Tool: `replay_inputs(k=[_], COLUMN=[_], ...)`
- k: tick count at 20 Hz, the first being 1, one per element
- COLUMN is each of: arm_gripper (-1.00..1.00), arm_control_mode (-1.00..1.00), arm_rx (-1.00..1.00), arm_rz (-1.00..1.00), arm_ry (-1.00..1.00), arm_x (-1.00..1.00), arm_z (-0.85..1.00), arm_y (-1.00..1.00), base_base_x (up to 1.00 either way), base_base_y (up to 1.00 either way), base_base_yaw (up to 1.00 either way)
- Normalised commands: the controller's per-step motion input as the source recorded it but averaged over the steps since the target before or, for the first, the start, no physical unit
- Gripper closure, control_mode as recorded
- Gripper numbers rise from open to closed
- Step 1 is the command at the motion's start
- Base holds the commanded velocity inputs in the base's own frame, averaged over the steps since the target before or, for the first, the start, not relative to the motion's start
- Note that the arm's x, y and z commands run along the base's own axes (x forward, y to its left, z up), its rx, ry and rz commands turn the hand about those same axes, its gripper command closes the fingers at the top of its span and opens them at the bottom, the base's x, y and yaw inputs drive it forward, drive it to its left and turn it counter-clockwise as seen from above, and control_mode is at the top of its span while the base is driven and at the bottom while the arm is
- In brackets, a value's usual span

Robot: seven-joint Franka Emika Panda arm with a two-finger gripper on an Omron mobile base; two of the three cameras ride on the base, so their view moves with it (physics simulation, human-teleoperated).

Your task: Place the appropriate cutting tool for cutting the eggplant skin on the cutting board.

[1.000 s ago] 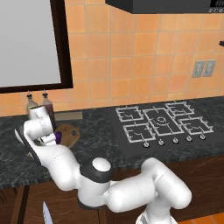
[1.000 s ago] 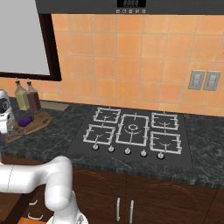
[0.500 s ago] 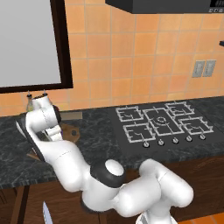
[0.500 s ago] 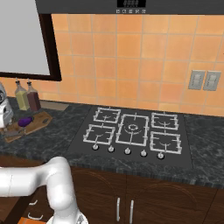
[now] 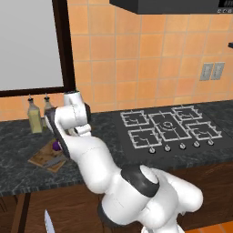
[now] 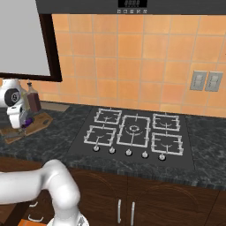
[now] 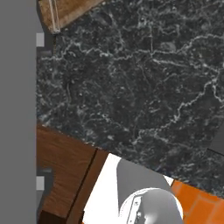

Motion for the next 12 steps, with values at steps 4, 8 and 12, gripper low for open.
replay_inputs(k=[4,8,12], arm_gripper=[-1.00,-1.00,-1.00], arm_control_mode=[-1.00,-1.00,-1.00], arm_rx=[0.06,0.06,0.09], arm_rz=[-0.01,0.00,0.00], arm_ry=[0.00,0.00,0.00], arm_x=[0.00,0.00,0.00], arm_z=[0.31,0.31,0.15], arm_y=[-0.94,-0.91,-0.93], base_base_x=[0.00,0.00,0.00], base_base_y=[0.00,0.00,0.00], base_base_yaw=[0.00,0.00,0.00])
